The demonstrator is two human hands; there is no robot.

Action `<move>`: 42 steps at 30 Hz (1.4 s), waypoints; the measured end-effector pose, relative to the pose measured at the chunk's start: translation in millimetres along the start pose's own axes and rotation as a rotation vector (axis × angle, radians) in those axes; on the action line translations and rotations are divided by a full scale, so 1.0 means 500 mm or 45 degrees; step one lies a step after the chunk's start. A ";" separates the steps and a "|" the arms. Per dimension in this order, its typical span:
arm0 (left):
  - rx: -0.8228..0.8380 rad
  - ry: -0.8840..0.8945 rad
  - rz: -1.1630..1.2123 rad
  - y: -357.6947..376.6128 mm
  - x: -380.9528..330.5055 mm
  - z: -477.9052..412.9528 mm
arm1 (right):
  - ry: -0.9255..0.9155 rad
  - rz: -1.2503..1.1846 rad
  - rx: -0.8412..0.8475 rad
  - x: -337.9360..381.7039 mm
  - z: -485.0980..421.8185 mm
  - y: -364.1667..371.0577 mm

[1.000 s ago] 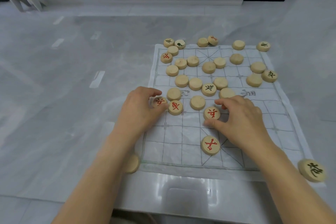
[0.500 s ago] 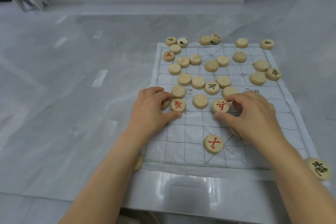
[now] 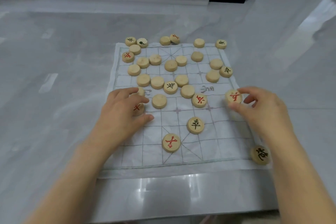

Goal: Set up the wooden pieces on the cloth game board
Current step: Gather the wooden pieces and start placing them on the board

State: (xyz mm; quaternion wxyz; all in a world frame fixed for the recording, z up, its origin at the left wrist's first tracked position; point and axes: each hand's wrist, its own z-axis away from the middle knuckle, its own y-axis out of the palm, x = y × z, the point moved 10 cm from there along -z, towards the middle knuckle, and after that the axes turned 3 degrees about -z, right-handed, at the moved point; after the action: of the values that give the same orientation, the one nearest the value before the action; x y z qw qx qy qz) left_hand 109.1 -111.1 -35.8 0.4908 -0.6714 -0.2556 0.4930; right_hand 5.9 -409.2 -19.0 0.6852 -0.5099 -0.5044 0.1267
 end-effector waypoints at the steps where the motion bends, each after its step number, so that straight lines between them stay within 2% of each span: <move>1: 0.005 0.009 0.002 0.002 -0.001 0.000 | 0.024 -0.040 -0.063 -0.014 -0.003 -0.021; 3: 0.008 0.016 0.009 0.005 -0.003 -0.001 | 0.058 -0.064 -0.080 -0.034 -0.006 -0.038; 16: 0.072 0.128 -0.090 0.043 -0.048 0.013 | -0.098 0.217 0.341 -0.019 0.034 0.046; 28: 0.081 0.080 -0.013 0.035 -0.026 0.010 | -0.079 0.317 0.387 -0.029 0.041 0.054; 38: 0.115 0.130 -0.140 0.056 -0.053 0.022 | -0.046 0.319 0.426 -0.029 0.041 0.054; 42: 0.256 0.210 -0.139 0.091 -0.093 0.046 | -0.049 0.319 0.435 -0.028 0.042 0.056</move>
State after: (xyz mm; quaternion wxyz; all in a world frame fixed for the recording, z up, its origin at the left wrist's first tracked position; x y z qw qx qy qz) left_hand 63.9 -158.0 -58.7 0.6009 -0.6422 -0.2000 0.4319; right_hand -8.3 -394.2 -50.7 0.7309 -0.4425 -0.4210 0.3045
